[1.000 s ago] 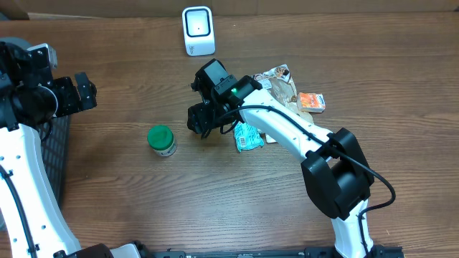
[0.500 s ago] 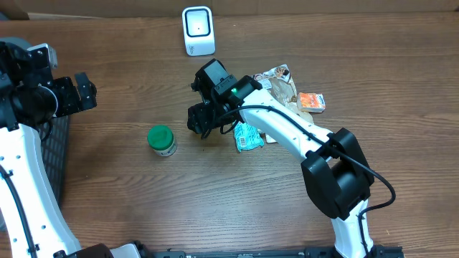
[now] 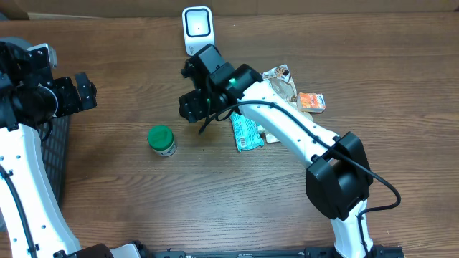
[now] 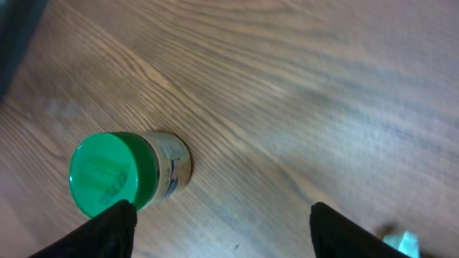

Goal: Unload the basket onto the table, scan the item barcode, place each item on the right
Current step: 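Lower the right gripper onto the jar and grasp its green lid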

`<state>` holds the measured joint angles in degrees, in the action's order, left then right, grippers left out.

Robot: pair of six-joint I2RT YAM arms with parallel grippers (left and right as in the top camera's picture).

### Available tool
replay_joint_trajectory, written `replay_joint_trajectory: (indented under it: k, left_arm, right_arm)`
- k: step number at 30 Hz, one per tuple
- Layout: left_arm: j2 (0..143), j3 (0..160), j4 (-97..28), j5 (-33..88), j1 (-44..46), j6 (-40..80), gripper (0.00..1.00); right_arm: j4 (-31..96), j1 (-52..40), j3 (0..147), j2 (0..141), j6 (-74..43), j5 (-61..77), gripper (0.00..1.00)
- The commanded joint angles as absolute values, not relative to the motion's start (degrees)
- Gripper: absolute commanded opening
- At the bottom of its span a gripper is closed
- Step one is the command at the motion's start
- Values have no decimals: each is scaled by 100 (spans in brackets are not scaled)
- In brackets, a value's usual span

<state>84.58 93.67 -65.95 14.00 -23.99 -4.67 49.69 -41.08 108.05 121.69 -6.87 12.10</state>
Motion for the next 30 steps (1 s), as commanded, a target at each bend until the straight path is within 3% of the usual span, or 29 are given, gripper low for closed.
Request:
replay_joint_trajectory:
  k: [1, 5, 25, 30]
  left_arm:
    - [8486, 9384, -6580, 1461, -2381, -537, 99]
    - [8486, 9384, -6582, 1461, -2381, -537, 99]
    - [8490, 9384, -6582, 1461, -2381, -537, 100]
    - [8490, 9384, -6582, 1461, -2381, -537, 100]
  right_arm:
    - [4790, -4552, 10903, 12193, 196, 639, 86]
    - [4659, -5019, 10903, 12285, 917, -75, 100]
    - [4125, -5400, 10838, 12864, 1057, 163, 100]
    - [4112, -5395, 10807, 12905, 1057, 386, 86]
